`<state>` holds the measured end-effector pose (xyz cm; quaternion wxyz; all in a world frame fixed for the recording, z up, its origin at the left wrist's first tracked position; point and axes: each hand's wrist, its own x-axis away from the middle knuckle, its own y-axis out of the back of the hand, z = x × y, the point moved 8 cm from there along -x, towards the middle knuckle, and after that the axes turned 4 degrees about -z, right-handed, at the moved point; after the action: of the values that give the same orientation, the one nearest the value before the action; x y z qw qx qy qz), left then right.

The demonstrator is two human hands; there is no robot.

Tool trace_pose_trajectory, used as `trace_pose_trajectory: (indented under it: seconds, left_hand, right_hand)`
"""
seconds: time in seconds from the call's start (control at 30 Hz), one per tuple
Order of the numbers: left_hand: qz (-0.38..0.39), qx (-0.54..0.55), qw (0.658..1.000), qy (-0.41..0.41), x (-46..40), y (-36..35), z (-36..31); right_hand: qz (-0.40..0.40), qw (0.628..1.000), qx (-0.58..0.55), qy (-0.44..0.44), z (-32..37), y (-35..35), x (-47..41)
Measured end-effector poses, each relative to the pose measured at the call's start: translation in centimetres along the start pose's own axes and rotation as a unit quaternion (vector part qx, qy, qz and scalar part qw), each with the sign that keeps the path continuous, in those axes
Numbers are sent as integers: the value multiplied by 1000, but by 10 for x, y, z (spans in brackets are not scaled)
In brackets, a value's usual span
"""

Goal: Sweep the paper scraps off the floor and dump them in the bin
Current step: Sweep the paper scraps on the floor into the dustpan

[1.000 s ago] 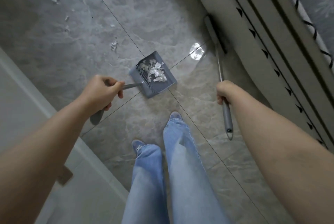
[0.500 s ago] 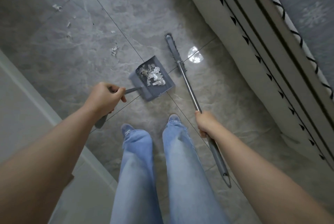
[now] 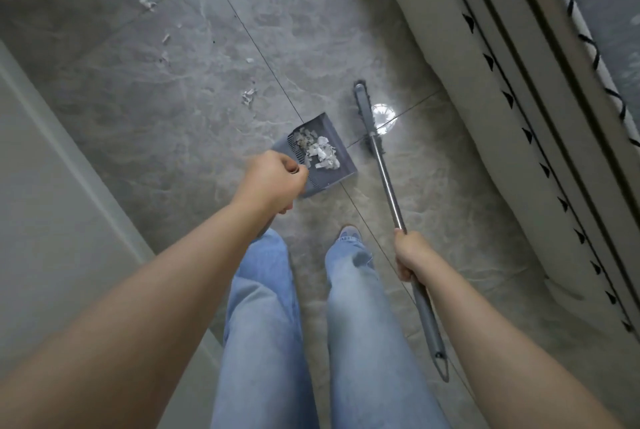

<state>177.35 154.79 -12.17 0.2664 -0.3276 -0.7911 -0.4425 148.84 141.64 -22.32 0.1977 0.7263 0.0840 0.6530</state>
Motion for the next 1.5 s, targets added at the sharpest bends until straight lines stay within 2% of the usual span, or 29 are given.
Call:
trace_pose_trajectory:
  seconds: [0.13, 0.33, 0.47, 0.63, 0.83, 0.97, 1.13, 1.27, 1.37, 1.5]
  left_hand:
    - [29, 46, 998, 9, -5, -1, 3]
    - [31, 38, 998, 26, -12, 41, 23]
    - [2, 76, 995, 64, -13, 116, 57]
    - [-34, 109, 992, 62, -20, 205, 104]
    - [-88, 133, 981, 112, -50, 280, 165]
    - [-97, 114, 982, 114, -79, 304, 192]
    - [-105, 73, 984, 121, -95, 327, 215]
    - [-103, 87, 983, 122, -93, 343, 229]
    - [-101, 98, 983, 120, -92, 341, 226]
    - [-105, 112, 982, 112, -101, 339, 222]
  right_hand:
    - [1, 999, -3, -36, 24, -11, -1]
    - [15, 1000, -4, -7, 43, -28, 23]
    - [7, 999, 16, 32, 76, -48, 50]
    - [12, 992, 95, 77, 157, -73, 81]
    - [4, 982, 177, 66, 251, -120, 95]
    - [40, 974, 199, 97, 298, -168, 99]
    - [77, 968, 229, 72, 310, -224, 111]
    - [68, 986, 142, 48, 298, -242, 138]
    - [25, 987, 151, 54, 296, -242, 145]
    - [1, 987, 146, 69, 326, -247, 151]
